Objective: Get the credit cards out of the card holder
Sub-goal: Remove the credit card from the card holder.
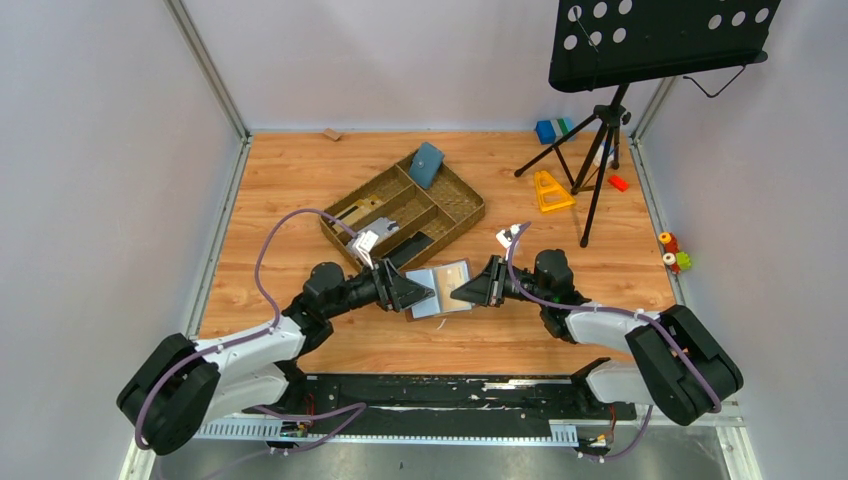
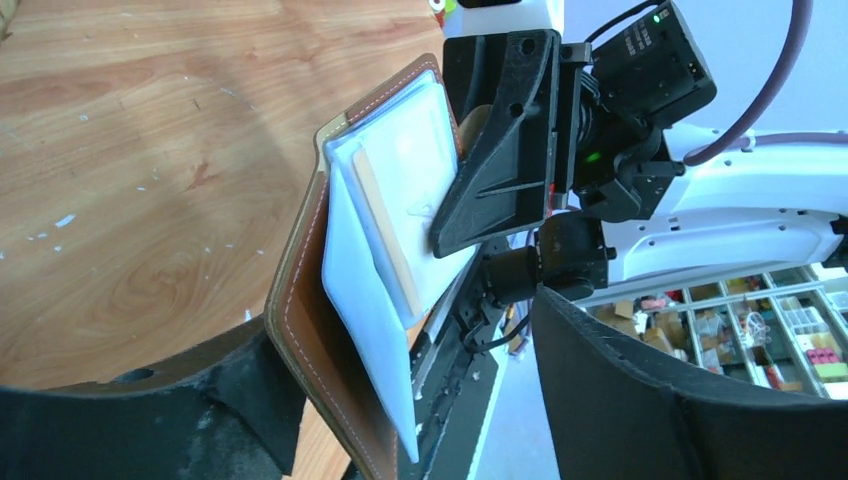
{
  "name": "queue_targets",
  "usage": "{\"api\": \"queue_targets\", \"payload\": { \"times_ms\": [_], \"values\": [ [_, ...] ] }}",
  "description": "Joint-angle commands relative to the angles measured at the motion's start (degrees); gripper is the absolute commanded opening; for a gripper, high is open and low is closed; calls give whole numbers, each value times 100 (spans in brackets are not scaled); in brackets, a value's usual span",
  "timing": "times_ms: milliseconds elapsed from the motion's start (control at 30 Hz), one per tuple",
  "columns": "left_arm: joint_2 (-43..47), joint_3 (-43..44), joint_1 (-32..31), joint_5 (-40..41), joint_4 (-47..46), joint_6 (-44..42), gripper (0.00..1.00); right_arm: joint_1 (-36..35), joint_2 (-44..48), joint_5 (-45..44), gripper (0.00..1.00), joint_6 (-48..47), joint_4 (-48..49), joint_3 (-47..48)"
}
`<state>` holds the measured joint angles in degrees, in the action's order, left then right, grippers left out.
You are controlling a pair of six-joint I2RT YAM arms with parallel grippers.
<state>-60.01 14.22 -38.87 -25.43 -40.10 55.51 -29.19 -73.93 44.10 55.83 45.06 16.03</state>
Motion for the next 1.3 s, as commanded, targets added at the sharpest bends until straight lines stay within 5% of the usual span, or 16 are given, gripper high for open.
{"api": "queue_targets", "payload": {
  "times_ms": [0,100,200,300,400,500,633,800,1267],
  "values": [
    [-192,232,29,-164,-507,124,75,-34,110,102,0,5,366,111],
    [-276,279,29,-124,-292,89,57,-36,194,91,0,-22,306,80],
    [-339,322,29,-38,-41,-9,27,-27,353,63,7,-138,70,78],
    [-460,353,29,-30,25,-49,0,-27,577,-9,36,-331,-333,124],
    [-578,437,35,-60,146,-121,0,-26,942,-282,56,-770,-1175,229],
    [-614,468,38,-70,176,-153,0,-29,1451,-599,59,-1198,-2076,383],
    [-630,468,38,-99,129,-133,0,-34,1819,-819,50,-1563,-2850,505],
    [-736,471,38,-272,-62,-150,0,-28,1713,-507,37,-1477,-2559,413],
    [-1142,594,38,-505,-7,-278,0,-28,1931,-463,25,-2106,-3411,499]
  ]
}}
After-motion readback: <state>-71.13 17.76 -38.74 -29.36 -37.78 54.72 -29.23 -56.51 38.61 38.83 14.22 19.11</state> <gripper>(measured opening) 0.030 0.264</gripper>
